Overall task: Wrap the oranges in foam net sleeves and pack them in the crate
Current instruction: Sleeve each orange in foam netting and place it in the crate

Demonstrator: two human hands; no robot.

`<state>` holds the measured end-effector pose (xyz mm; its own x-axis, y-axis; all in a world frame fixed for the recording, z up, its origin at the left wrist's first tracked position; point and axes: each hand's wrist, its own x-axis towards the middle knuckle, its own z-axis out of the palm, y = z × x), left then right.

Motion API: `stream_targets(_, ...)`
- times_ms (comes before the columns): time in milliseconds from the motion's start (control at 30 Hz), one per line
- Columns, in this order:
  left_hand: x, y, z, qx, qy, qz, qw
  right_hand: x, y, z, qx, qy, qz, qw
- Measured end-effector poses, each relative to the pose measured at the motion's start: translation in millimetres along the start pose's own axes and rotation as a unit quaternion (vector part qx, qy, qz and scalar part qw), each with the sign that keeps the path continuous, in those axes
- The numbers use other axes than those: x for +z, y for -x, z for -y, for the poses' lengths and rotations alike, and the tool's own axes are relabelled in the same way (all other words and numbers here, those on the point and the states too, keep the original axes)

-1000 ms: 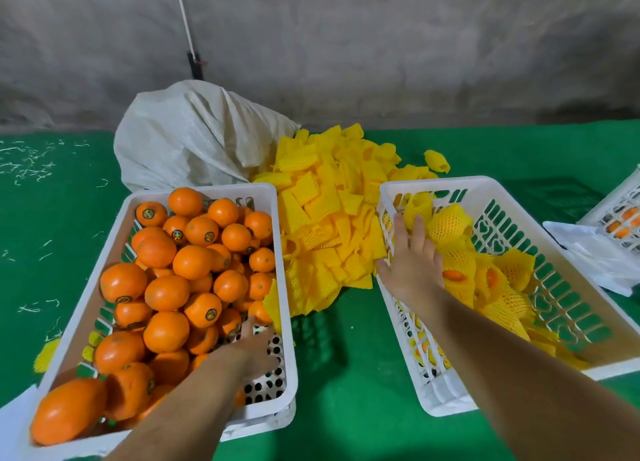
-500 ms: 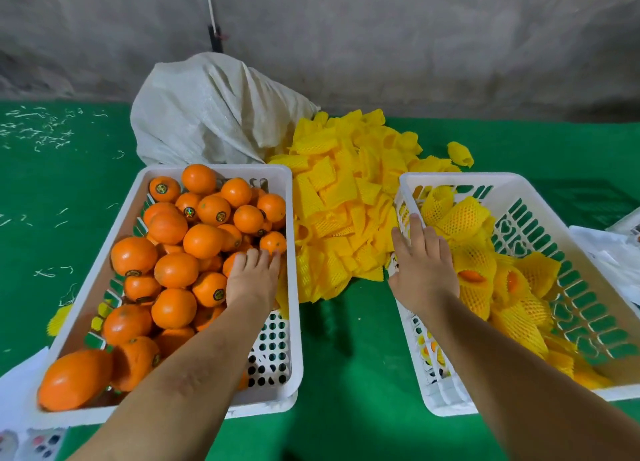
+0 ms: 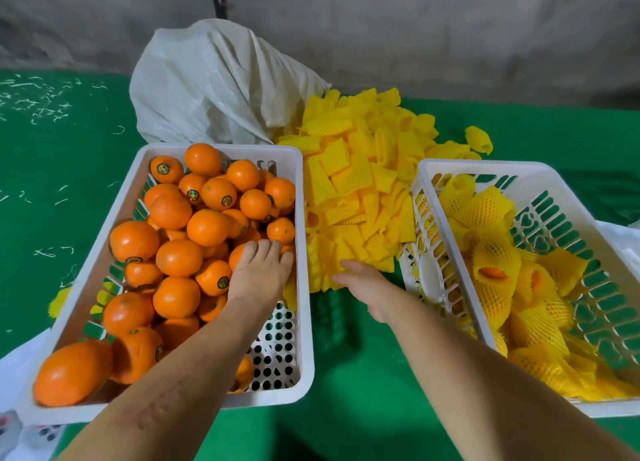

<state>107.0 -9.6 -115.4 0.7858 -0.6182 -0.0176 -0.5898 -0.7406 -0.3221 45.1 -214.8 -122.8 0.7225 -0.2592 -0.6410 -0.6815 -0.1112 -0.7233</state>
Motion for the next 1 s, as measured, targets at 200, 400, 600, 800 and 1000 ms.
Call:
stream_targets(200,-51,24,21,-0.041,0.103,-0.063,0.992,3,1,-2,-0.107,-0.136,-0.168,0.97)
stream_targets(400,-89,53,17,-0.183,0.656,-0.135,0.719,13,42,1,-0.141,-0.314,-0.155,0.926)
stream_targets(600,-98,69,-51,-0.131,0.816,-0.116,0.55,13,101,18,-0.185,-0.391,-0.102,0.896)
stream_targets(800,-92,89,-80,-0.133,0.805,-0.156,0.557,6,130,19,-0.148,-0.428,-0.02,0.891)
stream_targets(1000,-91,98,-83,-0.085,0.777,-0.122,0.611,-16,144,19,-0.119,-0.316,0.022,0.941)
